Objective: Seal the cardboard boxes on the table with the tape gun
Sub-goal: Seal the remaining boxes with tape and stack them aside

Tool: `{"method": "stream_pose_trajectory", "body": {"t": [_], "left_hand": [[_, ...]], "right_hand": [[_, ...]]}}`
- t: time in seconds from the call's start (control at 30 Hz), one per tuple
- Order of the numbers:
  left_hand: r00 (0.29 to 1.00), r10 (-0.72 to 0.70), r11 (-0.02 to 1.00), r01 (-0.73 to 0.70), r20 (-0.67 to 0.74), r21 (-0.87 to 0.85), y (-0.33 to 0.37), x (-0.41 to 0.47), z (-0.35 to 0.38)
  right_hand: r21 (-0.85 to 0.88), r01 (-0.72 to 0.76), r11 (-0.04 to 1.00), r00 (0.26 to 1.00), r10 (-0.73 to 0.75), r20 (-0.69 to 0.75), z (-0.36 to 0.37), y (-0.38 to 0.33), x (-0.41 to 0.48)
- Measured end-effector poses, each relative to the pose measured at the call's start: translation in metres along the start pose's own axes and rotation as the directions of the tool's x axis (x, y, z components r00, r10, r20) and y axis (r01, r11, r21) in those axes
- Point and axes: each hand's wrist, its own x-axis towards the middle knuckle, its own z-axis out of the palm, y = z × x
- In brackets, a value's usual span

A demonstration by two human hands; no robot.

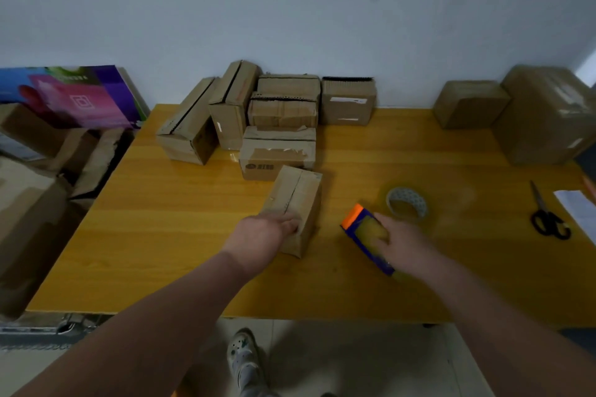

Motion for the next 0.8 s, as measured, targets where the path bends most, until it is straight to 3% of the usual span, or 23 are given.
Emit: {"method": "stream_pose_trajectory", "body": {"t": [0.17, 0.3, 0.57, 0.7, 0.8], "left_hand": [[0.992, -0.119, 0.993, 0.119, -0.034, 0.011, 0.0, 0.017, -0.038], [0.981, -0.188, 0.979, 0.191, 0.048, -0.065, -0.003, 0.034, -0.068], [0.971, -0.076, 0.992, 0.096, 0.228, -0.08, 0.006, 0.034, -0.066], [0.985, -0.079, 0.99, 0.096, 0.154, -0.105, 0.018, 0.023, -0.052], [0.994, -0.089, 0.996, 0.087, -0.058, -0.035, 0.029, 0.01, -0.042]], "right_hand": [[-0.137, -0.02, 0.99, 0.999, 0.025, 0.034, 0.024, 0.018, -0.014], [-0.184, 0.0, 0.983, 0.998, 0.012, 0.064, 0.032, 0.016, -0.022], [-0.219, 0.152, 0.964, 0.984, -0.168, -0.055, 0.018, 0.001, -0.027], [-0.148, 0.219, 0.964, 0.972, -0.229, -0.058, 0.022, -0.009, -0.026], [-0.104, 0.273, 0.956, 0.958, -0.28, -0.06, 0.027, -0.016, -0.028]]}}
